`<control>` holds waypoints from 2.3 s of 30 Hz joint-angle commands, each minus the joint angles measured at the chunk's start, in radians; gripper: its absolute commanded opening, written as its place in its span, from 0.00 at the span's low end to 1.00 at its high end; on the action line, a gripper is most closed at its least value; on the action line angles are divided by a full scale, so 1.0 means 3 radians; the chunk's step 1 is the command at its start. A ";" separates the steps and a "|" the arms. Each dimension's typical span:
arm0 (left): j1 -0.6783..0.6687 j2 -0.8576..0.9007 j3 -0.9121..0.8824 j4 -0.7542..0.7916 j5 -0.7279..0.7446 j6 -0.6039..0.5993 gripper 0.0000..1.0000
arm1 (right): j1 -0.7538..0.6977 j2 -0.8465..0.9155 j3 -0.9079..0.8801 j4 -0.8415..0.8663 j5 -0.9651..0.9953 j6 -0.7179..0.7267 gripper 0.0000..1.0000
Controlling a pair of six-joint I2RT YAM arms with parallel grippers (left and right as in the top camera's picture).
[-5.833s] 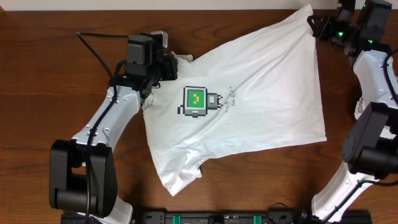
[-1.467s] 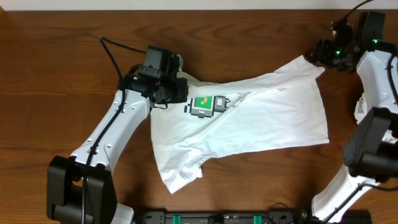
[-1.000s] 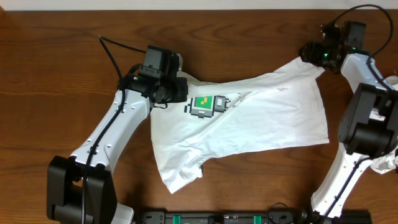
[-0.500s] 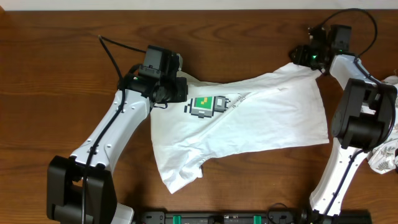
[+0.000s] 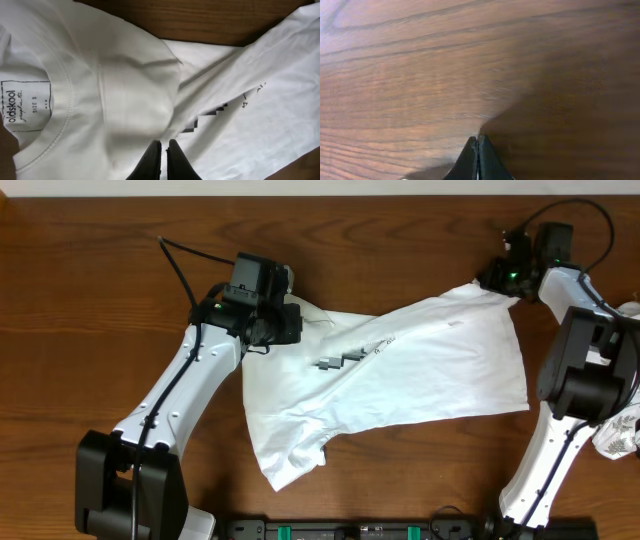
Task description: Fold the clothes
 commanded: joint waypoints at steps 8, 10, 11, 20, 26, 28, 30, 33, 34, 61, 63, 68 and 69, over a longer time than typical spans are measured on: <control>-0.0005 0.0000 -0.0011 0.0024 -0.0029 0.0055 0.08 | -0.0032 -0.0584 -0.0020 -0.0351 0.0128 0.0004 0.39; -0.0005 0.0000 -0.0011 0.0024 -0.0031 0.0055 0.08 | -0.0013 -0.0590 -0.0020 -0.0496 0.0198 0.0004 0.47; -0.0005 0.0000 -0.0011 0.0024 -0.0031 0.0055 0.08 | -0.0004 -0.0589 -0.0022 -0.0549 0.0259 0.0005 0.49; -0.0005 0.0000 -0.0011 0.0023 -0.0029 0.0055 0.08 | 0.0145 -0.0342 -0.0039 -0.0537 0.0731 0.0005 0.63; -0.0005 0.0000 -0.0011 0.0023 -0.0029 0.0055 0.08 | 0.0254 -0.0193 -0.0039 -0.0384 0.0741 0.0009 0.63; -0.0005 0.0000 -0.0011 0.0023 -0.0029 0.0055 0.08 | 0.0296 -0.0144 -0.0039 -0.0365 0.0801 0.0046 0.63; -0.0005 0.0000 -0.0011 0.0023 -0.0029 0.0055 0.08 | 0.0336 -0.0089 -0.0039 -0.0354 0.0863 0.0048 0.60; -0.0005 0.0000 -0.0011 0.0022 -0.0029 0.0055 0.08 | 0.0374 -0.0039 -0.0039 -0.0366 0.0927 0.0043 0.42; -0.0005 0.0000 -0.0011 0.0022 -0.0029 0.0055 0.08 | 0.0376 -0.0039 -0.0039 -0.0375 0.0947 0.0043 0.31; -0.0005 0.0000 -0.0011 0.0086 -0.0031 0.0055 0.10 | 0.0287 -0.1359 -0.0039 -0.1666 0.0947 -0.0111 0.06; -0.0005 0.0000 -0.0011 0.0083 -0.0031 0.0056 0.10 | 0.0287 -0.1361 -0.0039 -0.1783 0.0949 -0.0113 0.05; -0.0005 0.0000 -0.0011 0.0071 -0.0031 0.0056 0.13 | 0.0287 -0.1361 -0.0039 -0.2285 0.1102 -0.0099 0.07; -0.0005 0.0000 -0.0011 0.0060 -0.0031 0.0056 0.13 | 0.0289 -0.1361 -0.0039 -0.2374 0.1186 -0.0061 0.07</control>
